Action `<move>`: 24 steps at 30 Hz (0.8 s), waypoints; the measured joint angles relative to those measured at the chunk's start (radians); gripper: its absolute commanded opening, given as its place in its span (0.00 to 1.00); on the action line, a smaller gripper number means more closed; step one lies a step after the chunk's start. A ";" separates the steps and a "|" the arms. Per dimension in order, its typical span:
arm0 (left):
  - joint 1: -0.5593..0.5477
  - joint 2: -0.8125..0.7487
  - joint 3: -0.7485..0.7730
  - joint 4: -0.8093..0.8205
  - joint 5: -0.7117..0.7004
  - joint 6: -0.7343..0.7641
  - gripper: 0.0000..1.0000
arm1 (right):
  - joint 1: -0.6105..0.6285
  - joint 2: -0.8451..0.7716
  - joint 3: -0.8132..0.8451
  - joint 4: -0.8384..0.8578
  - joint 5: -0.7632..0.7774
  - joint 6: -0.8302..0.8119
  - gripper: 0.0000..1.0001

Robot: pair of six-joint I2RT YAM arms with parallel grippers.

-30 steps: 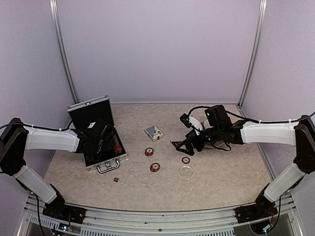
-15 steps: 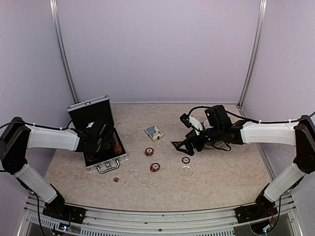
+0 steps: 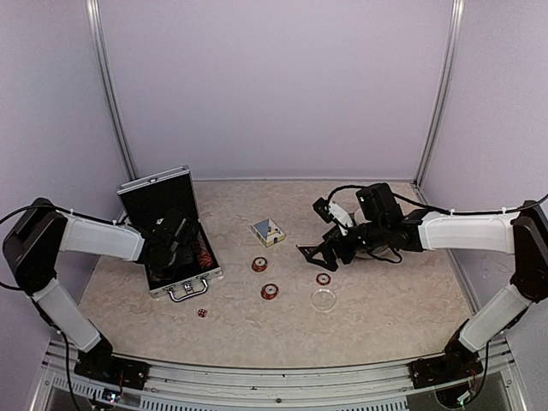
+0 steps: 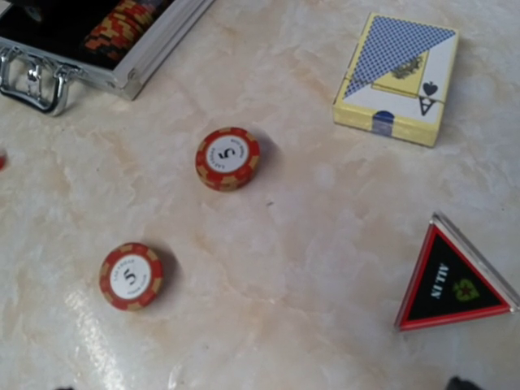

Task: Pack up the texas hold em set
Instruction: Place the dice in the slot.

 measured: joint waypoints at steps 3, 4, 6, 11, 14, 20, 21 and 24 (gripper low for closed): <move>0.006 0.013 0.000 0.000 0.003 0.000 0.13 | 0.000 0.000 0.000 0.000 -0.002 0.000 0.99; 0.008 0.016 0.000 0.000 0.003 0.000 0.13 | 0.000 0.001 0.000 0.000 -0.003 0.000 0.99; 0.011 0.018 0.000 0.002 0.003 0.000 0.13 | 0.000 0.002 0.000 0.000 -0.007 0.000 0.99; 0.018 0.019 0.000 0.014 0.003 0.003 0.13 | 0.000 0.009 0.000 0.000 -0.013 0.000 0.99; 0.022 0.019 0.001 0.017 0.004 0.004 0.13 | 0.000 0.011 0.000 0.000 -0.015 0.000 0.99; 0.026 0.021 0.002 0.019 0.006 0.007 0.13 | 0.000 0.013 0.000 0.000 -0.018 0.000 0.99; 0.026 0.021 0.002 0.019 0.006 0.007 0.13 | 0.000 0.013 0.000 0.000 -0.018 0.000 0.99; 0.026 0.023 0.002 0.019 0.007 0.007 0.13 | 0.000 0.014 0.000 0.000 -0.019 0.000 0.99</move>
